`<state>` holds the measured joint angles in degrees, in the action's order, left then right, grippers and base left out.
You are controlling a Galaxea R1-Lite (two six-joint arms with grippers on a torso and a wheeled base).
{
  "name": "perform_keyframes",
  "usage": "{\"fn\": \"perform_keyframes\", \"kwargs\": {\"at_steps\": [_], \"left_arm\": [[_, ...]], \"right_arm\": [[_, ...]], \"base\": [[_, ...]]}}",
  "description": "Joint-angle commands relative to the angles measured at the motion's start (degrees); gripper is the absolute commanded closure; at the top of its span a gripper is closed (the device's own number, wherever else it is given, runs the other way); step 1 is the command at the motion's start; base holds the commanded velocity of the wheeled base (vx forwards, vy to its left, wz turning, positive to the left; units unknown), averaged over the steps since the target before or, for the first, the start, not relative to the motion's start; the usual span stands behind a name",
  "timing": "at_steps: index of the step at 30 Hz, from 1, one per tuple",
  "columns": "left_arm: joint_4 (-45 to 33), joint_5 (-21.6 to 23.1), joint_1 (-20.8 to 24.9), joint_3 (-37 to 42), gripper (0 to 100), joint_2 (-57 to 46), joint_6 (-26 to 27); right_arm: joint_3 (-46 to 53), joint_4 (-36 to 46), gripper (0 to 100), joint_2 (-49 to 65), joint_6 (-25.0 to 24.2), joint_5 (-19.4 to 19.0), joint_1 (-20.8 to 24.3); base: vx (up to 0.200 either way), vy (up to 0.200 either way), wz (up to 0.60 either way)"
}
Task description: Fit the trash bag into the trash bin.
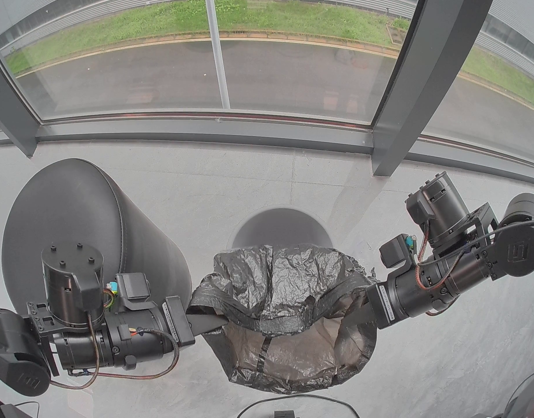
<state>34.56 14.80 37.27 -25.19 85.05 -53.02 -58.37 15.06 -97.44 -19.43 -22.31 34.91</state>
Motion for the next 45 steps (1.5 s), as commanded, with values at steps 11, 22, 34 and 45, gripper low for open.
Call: {"fn": "perform_keyframes", "kwargs": {"at_steps": [11, 22, 34, 45], "left_arm": [[10.53, 0.23, -8.0, -7.6, 100, 17.95, -0.07], [10.88, 0.05, -9.76, -10.15, 100, 16.9, -0.07], [10.7, -0.56, -11.95, -10.15, 100, 9.6, 1.86], [10.88, -2.67, -13.18, -10.59, 100, 11.71, 4.68]], "right_arm": [[-2.19, -13.03, 100, -6.97, -1.05, 0.07, -6.0], [-3.59, -25.16, 100, -14.53, -1.13, 0.42, -6.0], [-4.39, -35.62, 100, -15.5, -3.42, 2.8, -5.82], [-3.86, -36.5, 100, -21.04, -3.77, 2.88, -5.91]], "base": [[0.0, 0.0, 0.0], [0.0, 0.0, 0.0], [0.0, 0.0, 0.0], [0.0, 0.0, 0.0]]}}
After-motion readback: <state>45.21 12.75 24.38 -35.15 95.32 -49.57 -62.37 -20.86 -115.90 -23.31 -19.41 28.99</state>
